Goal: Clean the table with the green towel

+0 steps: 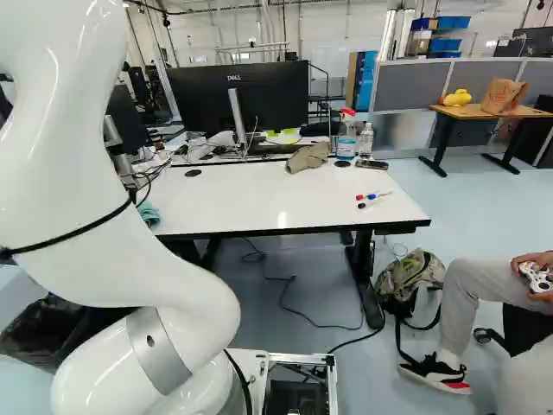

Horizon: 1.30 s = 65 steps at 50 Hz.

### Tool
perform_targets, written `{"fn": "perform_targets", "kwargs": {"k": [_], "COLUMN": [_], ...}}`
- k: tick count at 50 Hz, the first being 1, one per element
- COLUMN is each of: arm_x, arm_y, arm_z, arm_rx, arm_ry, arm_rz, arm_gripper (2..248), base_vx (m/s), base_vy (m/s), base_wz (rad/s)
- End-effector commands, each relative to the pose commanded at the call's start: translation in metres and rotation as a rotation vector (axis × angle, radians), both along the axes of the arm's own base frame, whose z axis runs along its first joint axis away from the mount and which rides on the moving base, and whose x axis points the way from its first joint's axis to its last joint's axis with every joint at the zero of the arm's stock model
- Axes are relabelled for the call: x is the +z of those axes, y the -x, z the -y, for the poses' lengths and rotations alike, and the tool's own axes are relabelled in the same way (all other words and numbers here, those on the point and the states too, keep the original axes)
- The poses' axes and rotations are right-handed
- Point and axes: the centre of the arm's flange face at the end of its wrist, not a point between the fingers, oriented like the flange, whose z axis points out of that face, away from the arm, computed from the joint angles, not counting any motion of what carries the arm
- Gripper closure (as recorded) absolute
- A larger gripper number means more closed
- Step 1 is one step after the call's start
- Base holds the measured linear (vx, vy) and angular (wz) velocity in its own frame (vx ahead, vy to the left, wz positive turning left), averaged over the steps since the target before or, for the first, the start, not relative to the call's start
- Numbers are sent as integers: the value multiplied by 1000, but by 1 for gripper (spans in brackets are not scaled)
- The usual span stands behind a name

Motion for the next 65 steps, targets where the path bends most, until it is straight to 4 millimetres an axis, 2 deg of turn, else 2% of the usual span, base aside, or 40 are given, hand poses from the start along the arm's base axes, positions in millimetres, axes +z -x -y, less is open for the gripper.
{"fn": "perform_targets", "kwargs": {"k": [40,54,65], "arm_x": [-3,-17,-17], "arm_y": [3,-1,-1], "arm_z": [3,-1,-1], "arm_rx": [0,0,0], "arm_ry": [42,62,62], "arm_rz": [-40,-59,-59], "arm_gripper": [215,215,215], "base_vx": [0,0,0], "base_vy": [0,0,0], "base_wz": [0,0,0]}}
